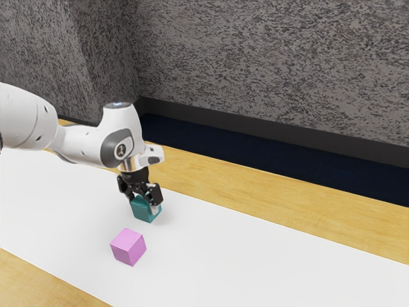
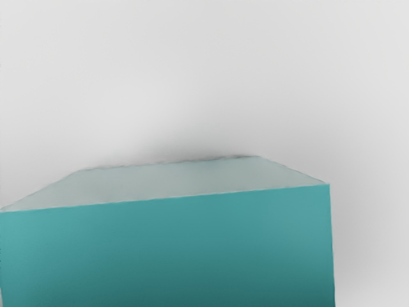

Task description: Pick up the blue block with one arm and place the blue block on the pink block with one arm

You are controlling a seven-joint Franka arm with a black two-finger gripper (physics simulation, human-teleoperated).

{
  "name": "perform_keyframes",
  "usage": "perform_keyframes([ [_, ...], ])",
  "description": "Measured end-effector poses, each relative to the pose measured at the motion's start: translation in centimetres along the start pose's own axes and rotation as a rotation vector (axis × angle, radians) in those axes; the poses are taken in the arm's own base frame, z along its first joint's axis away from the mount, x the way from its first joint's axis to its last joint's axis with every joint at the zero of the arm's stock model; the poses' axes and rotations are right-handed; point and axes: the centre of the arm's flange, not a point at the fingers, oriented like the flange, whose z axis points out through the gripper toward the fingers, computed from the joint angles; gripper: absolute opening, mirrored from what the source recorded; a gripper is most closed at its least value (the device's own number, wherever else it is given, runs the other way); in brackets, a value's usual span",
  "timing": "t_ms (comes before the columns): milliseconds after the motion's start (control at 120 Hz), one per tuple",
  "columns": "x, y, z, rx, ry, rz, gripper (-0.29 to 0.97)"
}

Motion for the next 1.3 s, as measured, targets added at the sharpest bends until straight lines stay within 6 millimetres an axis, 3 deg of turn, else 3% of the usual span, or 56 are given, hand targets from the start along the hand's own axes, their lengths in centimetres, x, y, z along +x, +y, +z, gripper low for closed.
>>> perform_keyframes([
  [275,0.3,-0.5,-0.2,0.010,0.027,-0.017,0.42],
  [533,0.5,-0.6,-0.9,0.023,0.056,-0.025,0.36],
  [583,0.4,-0.4,-1.8,0.027,0.067,-0.025,0.35],
  [650,0.0,0.4,-5.5,0.037,0.100,-0.020,0.35],
  [725,-1.8,1.9,-9.8,0.047,0.125,-0.010,0.35],
  [800,-4.8,3.4,-11.2,0.056,0.114,-0.004,0.35],
  [967,-9.2,5.7,-10.3,0.067,0.069,0.007,0.35],
  [1092,-12.2,4.2,-9.9,0.073,0.059,-0.049,0.35],
  [1150,-12.9,4.1,-9.8,0.076,0.062,-0.060,0.35],
  [1242,-13.6,6.0,-10.1,0.091,0.073,-0.030,0.34],
  [1300,-13.7,6.1,-10.3,0.095,0.079,-0.033,0.33],
])
